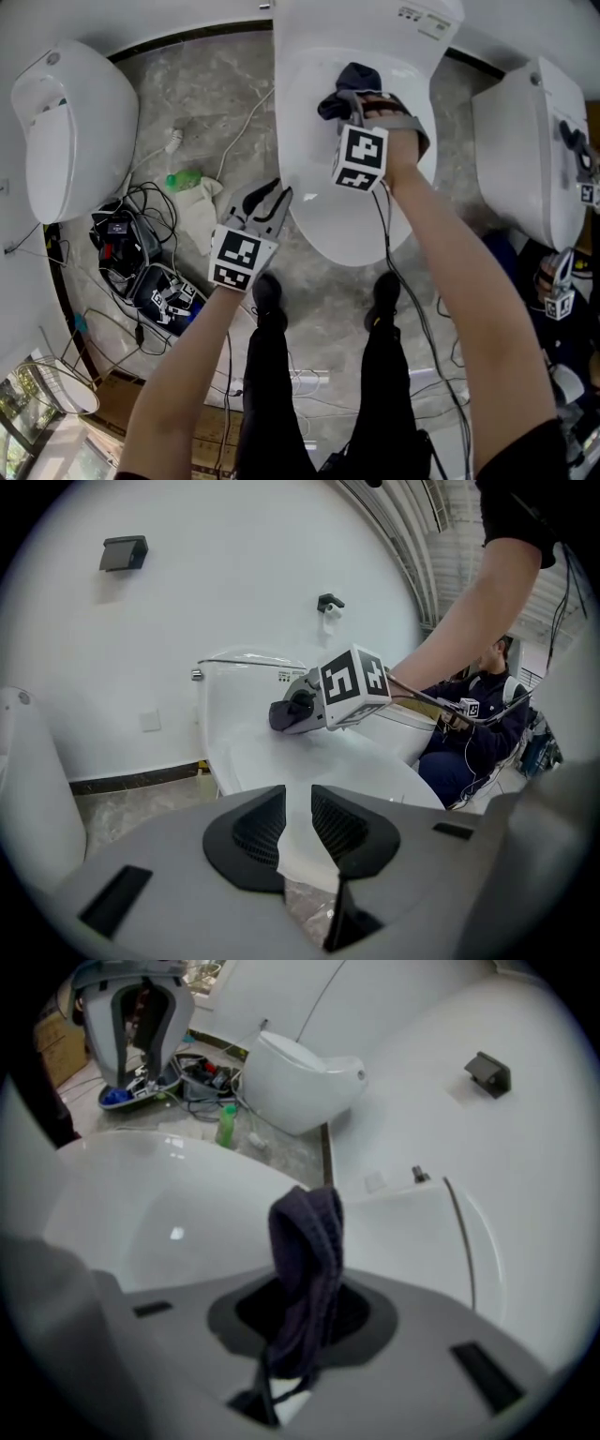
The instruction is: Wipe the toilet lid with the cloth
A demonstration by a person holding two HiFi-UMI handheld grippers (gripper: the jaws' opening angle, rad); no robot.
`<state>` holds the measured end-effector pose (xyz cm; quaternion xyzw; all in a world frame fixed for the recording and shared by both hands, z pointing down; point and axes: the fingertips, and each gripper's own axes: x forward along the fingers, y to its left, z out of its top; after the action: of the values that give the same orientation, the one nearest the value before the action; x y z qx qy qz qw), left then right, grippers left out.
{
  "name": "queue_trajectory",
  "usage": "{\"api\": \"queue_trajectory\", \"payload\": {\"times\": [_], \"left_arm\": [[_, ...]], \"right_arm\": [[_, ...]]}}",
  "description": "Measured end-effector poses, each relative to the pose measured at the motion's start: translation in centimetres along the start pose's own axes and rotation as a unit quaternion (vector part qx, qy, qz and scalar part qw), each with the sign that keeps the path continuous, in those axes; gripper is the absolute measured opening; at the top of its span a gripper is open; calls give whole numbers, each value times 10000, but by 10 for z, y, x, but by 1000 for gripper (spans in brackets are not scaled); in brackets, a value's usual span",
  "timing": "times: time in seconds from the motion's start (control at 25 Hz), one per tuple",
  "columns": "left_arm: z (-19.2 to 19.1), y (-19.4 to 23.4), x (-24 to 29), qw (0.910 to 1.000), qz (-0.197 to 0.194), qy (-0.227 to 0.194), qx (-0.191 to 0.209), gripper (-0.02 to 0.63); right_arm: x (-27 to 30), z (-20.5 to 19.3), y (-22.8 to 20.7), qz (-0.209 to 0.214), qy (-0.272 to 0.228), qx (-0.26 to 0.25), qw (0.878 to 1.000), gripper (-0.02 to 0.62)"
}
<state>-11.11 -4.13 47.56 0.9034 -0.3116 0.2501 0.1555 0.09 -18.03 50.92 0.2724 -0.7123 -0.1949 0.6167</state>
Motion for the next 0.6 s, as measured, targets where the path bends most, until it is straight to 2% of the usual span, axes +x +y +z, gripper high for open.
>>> {"api": "queue_trajectory", "payload": {"times": [0.6], "left_arm": [[5, -6, -4, 9999, 60, -91, 60, 92]], "right_arm": [[-49, 16, 81, 271, -245, -35, 9993, 91]]}}
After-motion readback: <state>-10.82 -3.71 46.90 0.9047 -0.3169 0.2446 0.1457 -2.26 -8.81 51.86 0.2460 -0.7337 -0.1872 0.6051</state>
